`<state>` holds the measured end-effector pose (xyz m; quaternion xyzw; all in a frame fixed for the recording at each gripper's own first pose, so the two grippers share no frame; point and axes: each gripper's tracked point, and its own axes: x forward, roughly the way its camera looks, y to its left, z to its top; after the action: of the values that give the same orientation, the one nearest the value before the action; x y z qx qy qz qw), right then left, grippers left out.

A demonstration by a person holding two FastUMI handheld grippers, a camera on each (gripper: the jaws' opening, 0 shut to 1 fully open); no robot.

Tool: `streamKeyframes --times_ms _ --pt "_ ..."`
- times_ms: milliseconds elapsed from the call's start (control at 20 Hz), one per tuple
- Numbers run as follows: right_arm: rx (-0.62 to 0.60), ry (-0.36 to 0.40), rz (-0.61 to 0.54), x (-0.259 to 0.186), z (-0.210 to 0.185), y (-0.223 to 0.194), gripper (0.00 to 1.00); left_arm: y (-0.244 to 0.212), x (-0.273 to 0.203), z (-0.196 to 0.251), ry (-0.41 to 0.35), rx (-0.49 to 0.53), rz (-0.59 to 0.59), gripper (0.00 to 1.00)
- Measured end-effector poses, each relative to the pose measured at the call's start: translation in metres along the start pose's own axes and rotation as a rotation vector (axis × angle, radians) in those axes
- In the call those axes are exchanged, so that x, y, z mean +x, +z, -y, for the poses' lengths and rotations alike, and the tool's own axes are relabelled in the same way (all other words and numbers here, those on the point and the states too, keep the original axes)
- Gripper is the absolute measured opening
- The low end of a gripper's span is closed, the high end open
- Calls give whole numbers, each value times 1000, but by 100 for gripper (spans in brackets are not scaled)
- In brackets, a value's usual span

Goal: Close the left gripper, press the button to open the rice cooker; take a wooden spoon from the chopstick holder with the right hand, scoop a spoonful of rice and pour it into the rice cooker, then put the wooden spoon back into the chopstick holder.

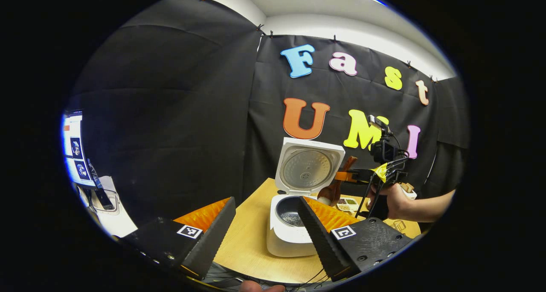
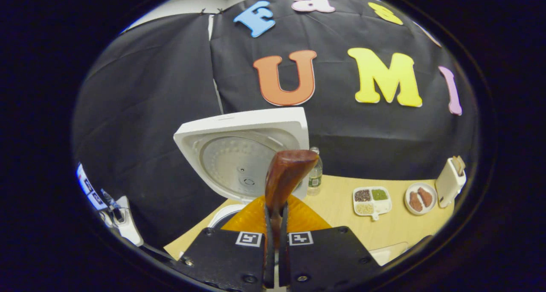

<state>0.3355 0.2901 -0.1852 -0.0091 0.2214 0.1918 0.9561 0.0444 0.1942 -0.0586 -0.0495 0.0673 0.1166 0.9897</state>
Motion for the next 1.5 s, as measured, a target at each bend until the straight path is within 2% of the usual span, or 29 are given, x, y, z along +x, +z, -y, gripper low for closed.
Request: streamKeyframes --times_ms 550,700,950,1150,1350,1500 --pt "-366 27 108 -13 -43 18 10 -2 -6 0 0 2 12 94" --pt "-375 32 121 -17 -47 18 9 3 -8 2 5 -1 16 95" --pt "-293 37 120 -27 -41 23 10 5 -9 6 -2 0 29 94" --pt "-176 27 149 -57 -20 40 9 8 -8 24 -32 4 35 94" --pt "23 1 164 -105 34 52 9 11 1 50 -72 37 48 95" --pt "122 -62 183 -147 94 53 10 10 11 75 -108 49 57 94"
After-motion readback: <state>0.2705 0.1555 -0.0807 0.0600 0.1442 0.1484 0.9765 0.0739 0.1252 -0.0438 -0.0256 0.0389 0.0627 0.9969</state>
